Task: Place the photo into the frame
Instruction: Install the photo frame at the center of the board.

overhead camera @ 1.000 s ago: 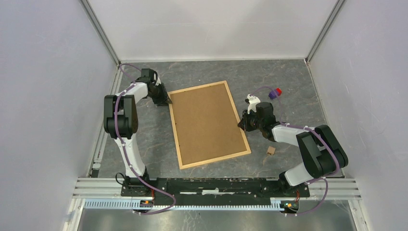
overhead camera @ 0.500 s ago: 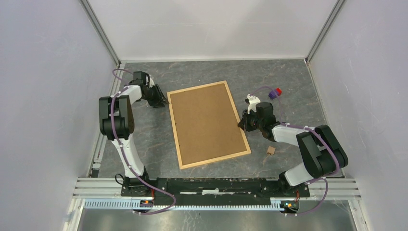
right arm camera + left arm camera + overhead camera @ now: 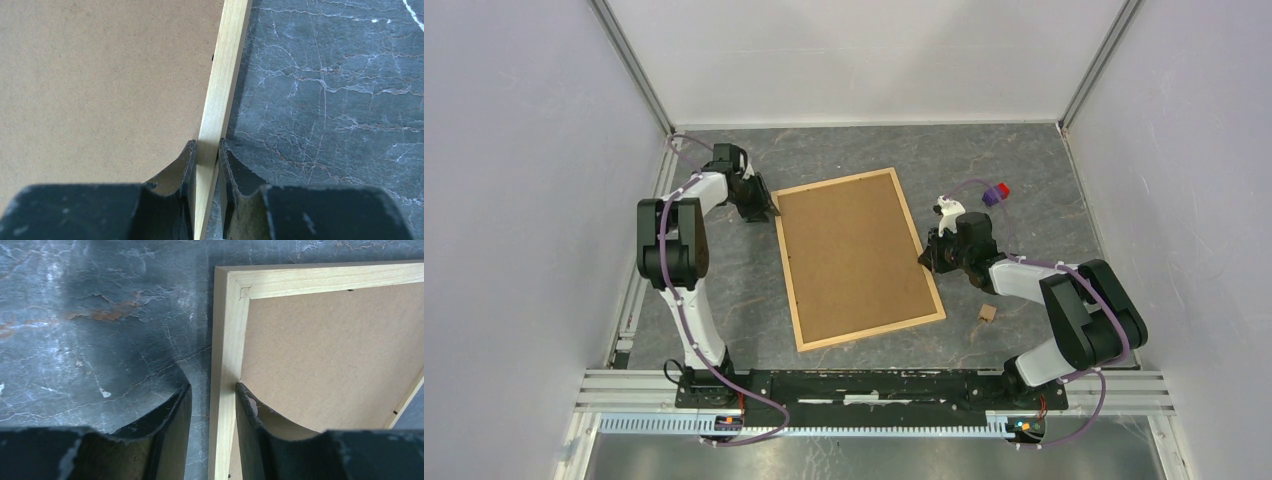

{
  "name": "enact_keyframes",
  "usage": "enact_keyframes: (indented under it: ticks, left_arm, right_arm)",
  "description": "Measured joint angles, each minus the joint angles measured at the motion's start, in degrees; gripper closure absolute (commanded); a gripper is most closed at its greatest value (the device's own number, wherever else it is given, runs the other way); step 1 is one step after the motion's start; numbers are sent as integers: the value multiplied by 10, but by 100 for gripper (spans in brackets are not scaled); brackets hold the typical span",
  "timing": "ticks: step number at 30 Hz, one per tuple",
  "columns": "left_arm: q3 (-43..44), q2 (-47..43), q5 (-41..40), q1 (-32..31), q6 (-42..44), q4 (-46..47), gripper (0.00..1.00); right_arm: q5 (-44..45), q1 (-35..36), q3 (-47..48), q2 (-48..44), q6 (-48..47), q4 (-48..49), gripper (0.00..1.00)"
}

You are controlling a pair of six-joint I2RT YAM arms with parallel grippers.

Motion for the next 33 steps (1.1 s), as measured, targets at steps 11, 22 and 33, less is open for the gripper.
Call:
enact_keyframes:
  ticks: [11, 22, 33]
  left_arm:
    - [32, 15, -29, -14, 0, -34, 59]
    - [60, 24, -71, -26, 1, -68, 61]
    - [76, 28, -115, -45, 1, -87, 62]
  right_arm:
    - [0, 0, 0, 0, 0, 0, 100]
    - [0, 0, 0, 0, 0, 0, 100]
    - [0, 0, 0, 0, 0, 0, 100]
